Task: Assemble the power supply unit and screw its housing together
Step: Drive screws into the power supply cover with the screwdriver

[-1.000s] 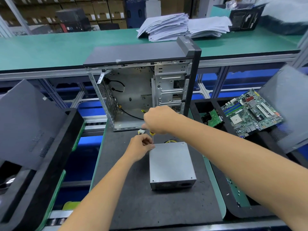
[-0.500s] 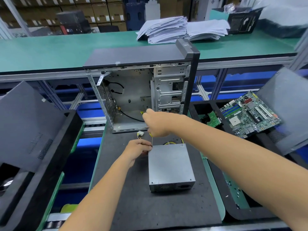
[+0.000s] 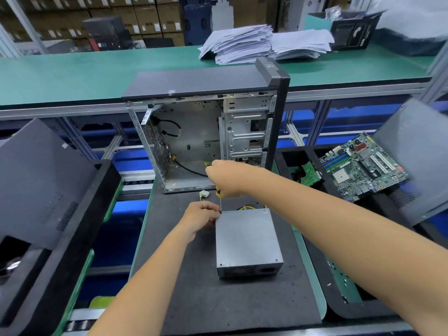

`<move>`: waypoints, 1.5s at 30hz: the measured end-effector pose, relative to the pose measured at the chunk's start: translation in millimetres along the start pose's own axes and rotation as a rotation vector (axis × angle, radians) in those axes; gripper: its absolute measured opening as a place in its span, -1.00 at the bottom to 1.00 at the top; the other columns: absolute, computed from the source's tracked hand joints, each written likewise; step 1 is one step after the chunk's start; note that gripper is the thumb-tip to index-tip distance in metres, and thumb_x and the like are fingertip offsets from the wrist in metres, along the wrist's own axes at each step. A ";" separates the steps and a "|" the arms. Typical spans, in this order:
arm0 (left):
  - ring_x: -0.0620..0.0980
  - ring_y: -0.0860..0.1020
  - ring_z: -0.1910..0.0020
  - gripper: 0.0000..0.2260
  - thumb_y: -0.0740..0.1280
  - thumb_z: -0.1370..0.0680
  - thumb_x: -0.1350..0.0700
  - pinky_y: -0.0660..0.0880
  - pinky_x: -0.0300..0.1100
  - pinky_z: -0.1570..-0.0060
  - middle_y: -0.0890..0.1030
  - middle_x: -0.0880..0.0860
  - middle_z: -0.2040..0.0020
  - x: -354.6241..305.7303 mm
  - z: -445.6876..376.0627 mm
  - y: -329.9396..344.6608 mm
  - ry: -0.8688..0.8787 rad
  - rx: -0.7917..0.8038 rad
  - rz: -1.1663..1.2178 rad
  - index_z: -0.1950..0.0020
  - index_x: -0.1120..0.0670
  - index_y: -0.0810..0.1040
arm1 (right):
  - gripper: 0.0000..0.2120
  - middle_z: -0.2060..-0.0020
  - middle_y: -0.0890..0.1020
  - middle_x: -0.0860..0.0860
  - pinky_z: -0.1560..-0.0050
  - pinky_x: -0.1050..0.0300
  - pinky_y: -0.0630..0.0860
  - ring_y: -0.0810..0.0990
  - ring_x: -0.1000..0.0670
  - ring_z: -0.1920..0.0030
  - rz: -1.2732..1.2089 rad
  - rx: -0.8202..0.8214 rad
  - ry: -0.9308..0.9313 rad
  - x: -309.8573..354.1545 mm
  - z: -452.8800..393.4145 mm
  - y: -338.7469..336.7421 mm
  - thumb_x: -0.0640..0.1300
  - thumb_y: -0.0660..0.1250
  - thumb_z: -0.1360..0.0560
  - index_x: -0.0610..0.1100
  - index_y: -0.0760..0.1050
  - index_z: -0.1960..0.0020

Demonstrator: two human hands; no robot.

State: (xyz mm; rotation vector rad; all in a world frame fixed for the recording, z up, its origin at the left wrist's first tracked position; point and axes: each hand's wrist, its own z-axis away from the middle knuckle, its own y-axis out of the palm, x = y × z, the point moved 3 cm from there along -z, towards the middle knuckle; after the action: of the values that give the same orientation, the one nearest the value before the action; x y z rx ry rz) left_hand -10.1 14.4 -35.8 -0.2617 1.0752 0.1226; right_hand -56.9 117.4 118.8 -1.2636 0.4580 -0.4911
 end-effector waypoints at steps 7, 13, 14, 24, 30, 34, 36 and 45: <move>0.01 0.55 0.34 -0.90 0.38 -0.44 0.38 0.59 -0.04 0.08 0.63 0.12 0.29 -1.3 0.5 0.3 0.016 0.002 -0.030 0.14 0.21 0.64 | -0.78 0.27 0.36 -0.02 0.29 0.06 0.31 0.40 -0.08 0.27 -0.003 -0.037 0.087 -1.8 -1.4 -0.3 -0.03 0.12 -0.62 -0.15 0.34 0.12; 0.06 0.58 0.26 -0.87 0.37 -0.45 0.39 0.59 -0.01 0.05 0.67 0.12 0.14 -1.8 1.1 0.9 0.038 0.006 -0.038 0.20 0.19 0.63 | -0.88 0.13 0.41 -0.10 0.23 0.02 0.44 0.48 -0.12 0.18 -0.059 0.007 -0.030 3.4 1.1 -3.7 -0.15 0.25 -0.56 -0.21 0.40 0.01; 0.06 0.58 0.26 -0.87 0.37 -0.46 0.39 0.59 -0.03 0.07 0.67 0.11 0.14 -2.1 1.3 0.9 0.042 0.007 -0.044 0.20 0.19 0.63 | -0.87 0.17 0.41 -0.09 0.24 0.04 0.42 0.47 -0.12 0.19 -0.008 -0.038 -0.007 5.1 0.5 -4.5 -0.13 0.22 -0.58 -0.21 0.42 0.00; 0.05 0.58 0.28 -0.90 0.37 -0.45 0.39 0.59 -0.14 0.19 0.67 0.16 0.09 -4.4 3.8 0.2 0.050 0.012 -0.067 0.15 0.24 0.64 | -0.88 0.10 0.39 -0.09 0.30 0.11 0.40 0.46 -0.07 0.19 -0.076 0.041 -0.025 2.8 2.8 -4.0 -0.19 0.28 -0.53 -0.17 0.33 0.05; 0.07 0.58 0.27 -0.90 0.37 -0.46 0.39 0.60 -0.02 0.07 0.66 0.19 0.06 -4.0 4.1 0.2 0.055 0.009 -0.064 0.13 0.24 0.64 | -0.75 0.29 0.34 -0.05 0.29 0.07 0.33 0.37 -0.06 0.32 -0.003 -0.035 0.038 3.7 -0.2 -1.4 -0.08 0.11 -0.64 -0.16 0.28 0.18; 0.07 0.58 0.24 -0.91 0.37 -0.47 0.38 0.60 -0.05 0.08 0.66 0.20 0.05 -5.8 3.8 -0.4 0.062 0.014 -0.096 0.14 0.24 0.64 | -0.84 0.09 0.34 -0.07 0.26 0.07 0.39 0.44 -0.05 0.24 -0.117 0.046 -0.032 3.1 1.0 -1.1 -0.19 0.26 -0.54 -0.16 0.27 0.05; 0.07 0.59 0.24 -0.91 0.37 -0.47 0.38 0.60 -0.07 0.09 0.66 0.19 0.05 -6.4 3.1 -0.8 0.059 0.021 -0.102 0.15 0.24 0.64 | -0.85 0.20 0.38 -0.06 0.31 0.11 0.38 0.44 -0.04 0.26 -0.025 -0.016 -0.034 3.9 -0.3 -1.9 -0.18 0.28 -0.54 -0.15 0.30 0.09; 0.07 0.60 0.27 -0.90 0.37 -0.45 0.39 0.61 -0.03 0.08 0.68 0.22 0.11 -4.5 -1.9 -2.2 0.028 0.016 -0.099 0.16 0.25 0.66 | -0.85 0.02 0.36 -0.10 0.31 0.07 0.34 0.41 -0.04 0.26 -0.114 0.075 -0.017 -2.4 3.6 -2.7 -0.16 0.24 -0.57 -0.20 0.33 -0.07</move>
State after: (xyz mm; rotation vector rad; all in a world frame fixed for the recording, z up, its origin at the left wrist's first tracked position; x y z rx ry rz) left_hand -13.4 11.8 -32.4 -0.3025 1.0881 0.0212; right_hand -57.1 121.0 122.4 -1.2252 0.3521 -0.5881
